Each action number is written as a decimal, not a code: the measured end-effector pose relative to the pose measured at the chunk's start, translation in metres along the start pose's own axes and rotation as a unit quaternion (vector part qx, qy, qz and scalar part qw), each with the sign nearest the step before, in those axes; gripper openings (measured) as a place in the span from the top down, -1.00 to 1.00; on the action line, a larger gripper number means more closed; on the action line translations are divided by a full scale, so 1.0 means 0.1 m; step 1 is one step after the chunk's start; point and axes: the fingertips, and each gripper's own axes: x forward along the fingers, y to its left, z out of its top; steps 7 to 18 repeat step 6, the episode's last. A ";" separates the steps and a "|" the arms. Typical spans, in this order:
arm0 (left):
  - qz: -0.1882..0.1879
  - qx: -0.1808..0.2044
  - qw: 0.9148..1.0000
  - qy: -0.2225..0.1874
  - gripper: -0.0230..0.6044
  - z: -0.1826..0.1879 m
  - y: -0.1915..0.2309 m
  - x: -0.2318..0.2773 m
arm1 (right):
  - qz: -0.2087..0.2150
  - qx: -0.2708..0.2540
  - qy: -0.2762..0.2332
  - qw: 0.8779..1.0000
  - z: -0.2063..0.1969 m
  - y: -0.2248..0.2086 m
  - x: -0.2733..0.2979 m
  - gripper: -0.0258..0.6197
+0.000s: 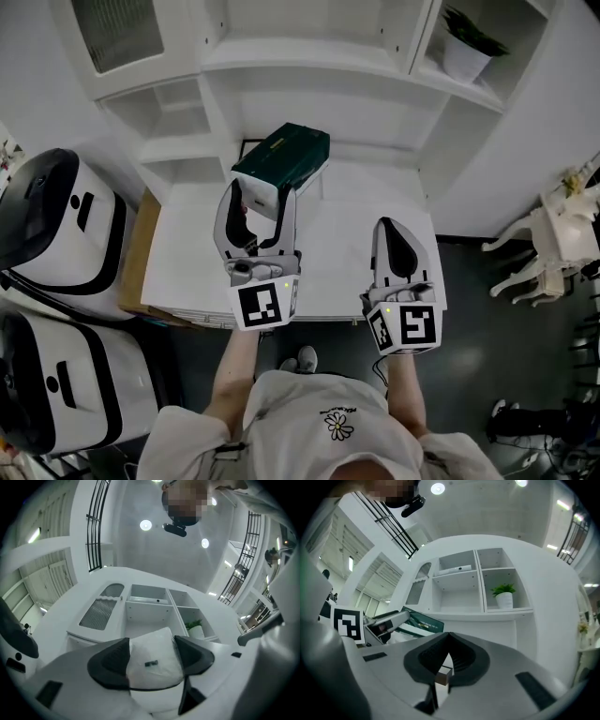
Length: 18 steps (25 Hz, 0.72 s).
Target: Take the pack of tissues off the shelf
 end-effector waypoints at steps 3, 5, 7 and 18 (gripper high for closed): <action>-0.012 0.002 1.000 -0.014 -0.02 0.12 -0.07 0.06 | -0.006 0.001 -0.001 1.000 -0.01 -0.09 0.03 0.91; -0.019 0.003 0.999 -0.026 -0.02 0.20 -0.11 0.11 | -0.008 0.002 -0.002 1.000 -0.01 -0.12 0.07 0.91; -0.022 0.004 0.999 -0.033 -0.02 0.25 -0.12 0.13 | -0.008 0.002 -0.003 1.000 -0.02 -0.14 0.10 0.91; -0.022 0.004 0.999 -0.033 -0.02 0.25 -0.12 0.13 | -0.008 0.002 -0.003 1.000 -0.02 -0.14 0.10 0.91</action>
